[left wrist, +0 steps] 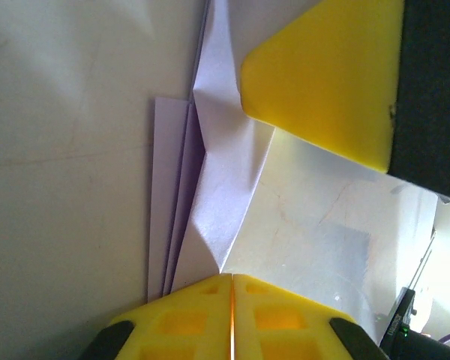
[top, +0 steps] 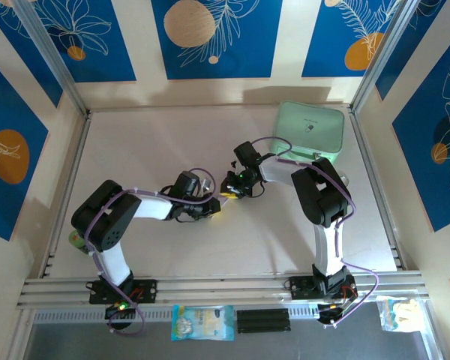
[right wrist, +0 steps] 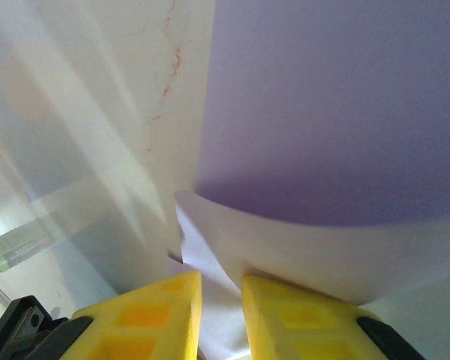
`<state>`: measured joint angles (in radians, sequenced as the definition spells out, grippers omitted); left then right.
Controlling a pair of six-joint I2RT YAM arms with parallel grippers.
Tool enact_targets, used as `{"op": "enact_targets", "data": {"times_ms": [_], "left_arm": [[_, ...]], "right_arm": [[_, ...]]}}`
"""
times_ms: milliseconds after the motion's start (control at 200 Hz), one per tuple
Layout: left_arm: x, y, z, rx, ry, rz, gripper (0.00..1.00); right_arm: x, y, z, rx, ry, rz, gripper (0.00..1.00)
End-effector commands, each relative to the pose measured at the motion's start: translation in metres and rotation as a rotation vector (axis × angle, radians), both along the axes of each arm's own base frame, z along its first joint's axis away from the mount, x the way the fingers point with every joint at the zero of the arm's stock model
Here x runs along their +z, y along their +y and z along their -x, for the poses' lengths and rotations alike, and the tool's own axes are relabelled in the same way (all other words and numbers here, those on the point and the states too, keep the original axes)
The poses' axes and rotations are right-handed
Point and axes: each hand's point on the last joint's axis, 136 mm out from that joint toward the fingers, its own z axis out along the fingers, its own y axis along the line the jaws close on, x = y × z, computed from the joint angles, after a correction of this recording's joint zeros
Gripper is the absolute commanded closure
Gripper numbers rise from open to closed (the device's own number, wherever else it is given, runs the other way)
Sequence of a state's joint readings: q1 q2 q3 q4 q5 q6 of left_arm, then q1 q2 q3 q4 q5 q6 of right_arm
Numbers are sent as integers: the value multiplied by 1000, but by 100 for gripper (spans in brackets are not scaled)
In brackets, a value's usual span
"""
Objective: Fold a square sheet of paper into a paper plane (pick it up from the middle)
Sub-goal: Fold the wing for the fifth time at the center of the table.
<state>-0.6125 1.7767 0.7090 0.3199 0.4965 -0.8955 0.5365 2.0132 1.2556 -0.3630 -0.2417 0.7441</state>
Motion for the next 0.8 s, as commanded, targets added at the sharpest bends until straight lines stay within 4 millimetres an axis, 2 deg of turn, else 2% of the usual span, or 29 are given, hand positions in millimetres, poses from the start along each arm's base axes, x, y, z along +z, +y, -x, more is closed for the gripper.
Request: {"op": "enact_targets", "data": {"times_ms": [0,245,370,430,515,675,795], "left_arm": [[-36,24,28,-5,117,-99,91],[-40,39,61,-91,164,-128,96],[-31,46,72,-110,170,-116,96],[-20,45,72,-111,154,-94,96],[2,38,63,-112,104,-52,96],[43,16,30,-90,-13,48,96],[52,3,11,-61,-46,98,96]], "right_arm": [[-46,-28,24,-17,115,169,75],[-48,-31,26,-15,126,188,75],[-48,-32,25,-16,127,189,75],[-48,-31,26,-13,126,189,75],[-47,-31,25,-13,124,188,75],[-48,-31,26,-13,126,190,75],[-48,-30,25,-15,128,181,75]]}}
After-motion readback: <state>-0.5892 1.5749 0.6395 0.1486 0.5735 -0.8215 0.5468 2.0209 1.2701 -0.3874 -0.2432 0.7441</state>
